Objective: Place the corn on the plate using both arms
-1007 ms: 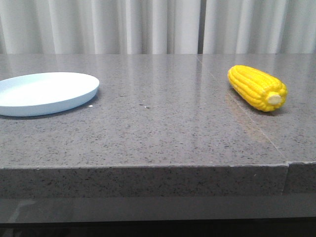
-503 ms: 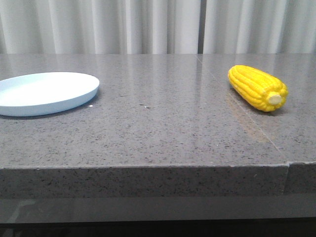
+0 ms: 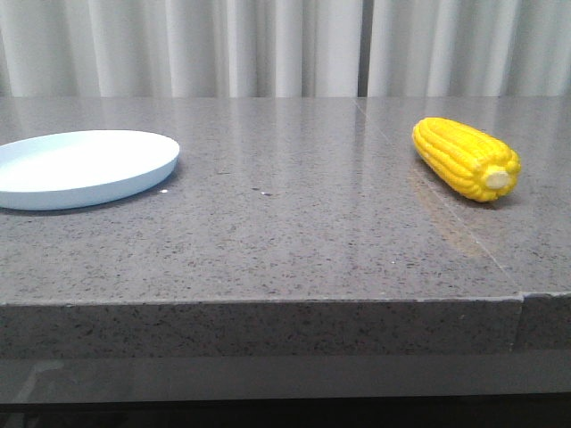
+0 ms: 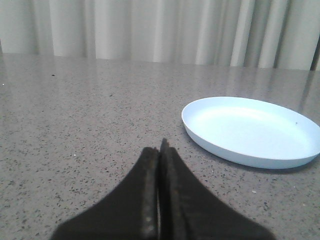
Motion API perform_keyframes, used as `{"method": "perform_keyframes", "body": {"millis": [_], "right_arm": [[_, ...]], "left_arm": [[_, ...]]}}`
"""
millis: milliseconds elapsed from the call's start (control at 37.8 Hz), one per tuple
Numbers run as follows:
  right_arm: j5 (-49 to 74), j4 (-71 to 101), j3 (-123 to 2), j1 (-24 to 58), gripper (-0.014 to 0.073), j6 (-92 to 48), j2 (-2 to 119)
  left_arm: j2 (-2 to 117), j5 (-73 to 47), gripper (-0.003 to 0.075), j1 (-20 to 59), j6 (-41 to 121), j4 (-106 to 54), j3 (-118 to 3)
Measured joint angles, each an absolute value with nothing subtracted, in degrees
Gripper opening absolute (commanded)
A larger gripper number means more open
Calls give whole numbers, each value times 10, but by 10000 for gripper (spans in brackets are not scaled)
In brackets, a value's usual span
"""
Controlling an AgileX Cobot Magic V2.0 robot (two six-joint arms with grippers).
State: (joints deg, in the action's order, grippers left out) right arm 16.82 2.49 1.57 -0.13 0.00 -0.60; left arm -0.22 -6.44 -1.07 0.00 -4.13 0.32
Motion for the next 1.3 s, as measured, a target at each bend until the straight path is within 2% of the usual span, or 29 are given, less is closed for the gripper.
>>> {"method": "perform_keyframes", "body": {"millis": [265, 424, 636, 821, 980, 1113, 1166, 1219, 1298], "right_arm": [[126, 25, 16, -1, -68, 0, -6], [97, 25, 10, -1, -68, 0, -6], [110, 25, -101, -1, -68, 0, -6], [188, 80, -201, -1, -66, 0, 42], [220, 136, -284, -1, -66, 0, 155], [220, 126, -304, -1, -66, 0, 224], [220, 107, -304, -1, -56, 0, 232], [220, 89, -304, -1, 6, 0, 234], [220, 70, -304, -1, 182, 0, 234]], "left_arm": [[-2, -45, -20, -11, 0, -41, 3], [-2, 13, -20, -11, 0, -41, 3], [-2, 68, -20, -11, 0, 0, -45], [29, -7, -20, -11, 0, 41, -150], [140, -133, -20, -11, 0, 47, -238], [200, -160, -18, -11, 0, 49, -261], [206, -161, 10, -11, 0, 49, -262], [208, -161, 97, -11, 0, 49, -262], [208, -161, 337, -11, 0, 49, -263]]}}
